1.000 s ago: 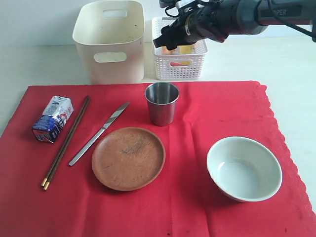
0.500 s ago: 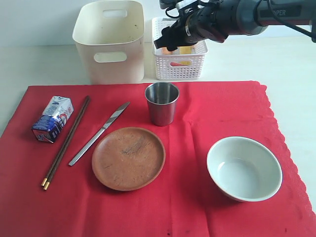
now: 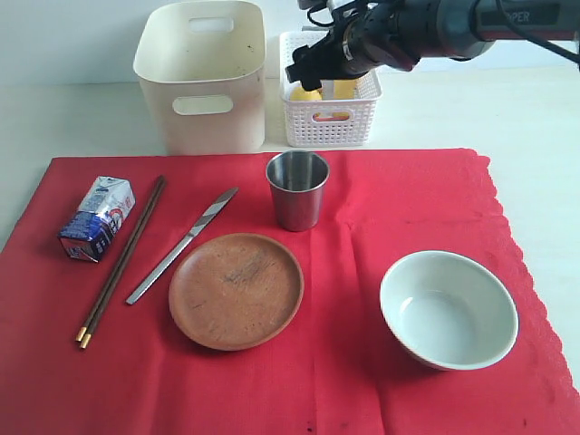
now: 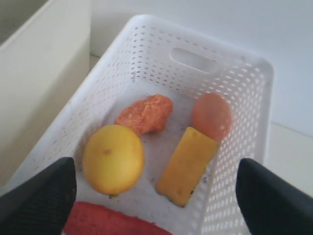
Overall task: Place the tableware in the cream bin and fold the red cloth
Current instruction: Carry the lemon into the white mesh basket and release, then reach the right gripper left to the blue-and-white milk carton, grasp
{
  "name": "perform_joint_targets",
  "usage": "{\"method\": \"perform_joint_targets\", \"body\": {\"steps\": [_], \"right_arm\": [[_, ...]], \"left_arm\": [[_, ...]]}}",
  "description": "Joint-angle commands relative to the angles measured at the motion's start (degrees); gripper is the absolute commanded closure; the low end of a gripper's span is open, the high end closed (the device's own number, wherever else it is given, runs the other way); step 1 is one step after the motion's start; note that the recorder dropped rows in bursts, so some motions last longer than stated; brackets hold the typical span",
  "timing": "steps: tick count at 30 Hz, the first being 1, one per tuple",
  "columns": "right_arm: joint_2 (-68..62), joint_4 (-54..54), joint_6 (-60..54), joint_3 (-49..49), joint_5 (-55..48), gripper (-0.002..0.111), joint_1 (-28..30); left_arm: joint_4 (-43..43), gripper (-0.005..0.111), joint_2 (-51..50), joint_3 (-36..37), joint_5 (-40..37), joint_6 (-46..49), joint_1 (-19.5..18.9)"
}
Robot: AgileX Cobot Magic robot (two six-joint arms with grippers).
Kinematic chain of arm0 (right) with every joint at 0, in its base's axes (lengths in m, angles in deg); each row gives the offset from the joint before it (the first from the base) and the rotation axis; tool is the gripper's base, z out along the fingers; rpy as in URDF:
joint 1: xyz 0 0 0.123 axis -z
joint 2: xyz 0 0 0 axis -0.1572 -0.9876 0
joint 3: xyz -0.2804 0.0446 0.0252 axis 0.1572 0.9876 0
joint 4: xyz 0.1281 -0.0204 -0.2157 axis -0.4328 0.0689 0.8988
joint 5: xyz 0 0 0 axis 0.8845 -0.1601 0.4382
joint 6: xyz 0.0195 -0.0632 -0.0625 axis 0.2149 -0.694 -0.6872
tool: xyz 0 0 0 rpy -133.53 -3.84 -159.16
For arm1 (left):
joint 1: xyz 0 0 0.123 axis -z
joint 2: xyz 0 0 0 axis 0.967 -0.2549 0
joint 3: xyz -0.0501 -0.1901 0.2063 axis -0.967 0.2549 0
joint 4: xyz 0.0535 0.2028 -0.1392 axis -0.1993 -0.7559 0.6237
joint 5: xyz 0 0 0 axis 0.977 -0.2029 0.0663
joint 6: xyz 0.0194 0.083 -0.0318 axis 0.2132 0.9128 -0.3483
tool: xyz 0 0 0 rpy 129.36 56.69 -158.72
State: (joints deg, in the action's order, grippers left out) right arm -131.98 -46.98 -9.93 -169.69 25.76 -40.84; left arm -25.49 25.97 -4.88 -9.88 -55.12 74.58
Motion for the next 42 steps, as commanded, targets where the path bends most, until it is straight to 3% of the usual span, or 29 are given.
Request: {"method": "perform_joint_targets", "body": {"steps": [1,4,13,15,23,31,42], "right_arm": [[5.23,0.13,-0.89,-0.36,-6.31,0.024,0.15],[8.99,-2.22,-4.55,-0.36,-9.83,0.024,0.15],[18.83,-22.73,-26.74,0.07,-19.52,0.026,0.15],[20.7,-23.64,-27.62,1.23,-20.16,0.031,0.15],[28.23,-25.16,-27.69,11.68,-14.73,0.073,-0.24],[28.47,-25.39,-28.98,15.93,-11.22,0.105,-8.62],[18.15,-25.49,-25.24,13.92,-5.99,0.108,-20.45]], "left_arm": [[0.05,0.106,0.22,-0.11,-0.06,-0.11,-0.14],[0.05,0.106,0.22,-0.11,-0.06,-0.11,-0.14],[0.05,0.106,0.22,-0.11,-0.06,-0.11,-0.14],[0.05,0.106,0.22,-0.11,-0.06,-0.11,-0.14],[0.05,0.106,0.22,-0.11,-0.06,-0.11,-0.14],[0.05,0.106,0.22,-0.11,-0.06,-0.11,-0.14],[0.05,0.106,0.22,-0.11,-0.06,-0.11,-0.14]]}}
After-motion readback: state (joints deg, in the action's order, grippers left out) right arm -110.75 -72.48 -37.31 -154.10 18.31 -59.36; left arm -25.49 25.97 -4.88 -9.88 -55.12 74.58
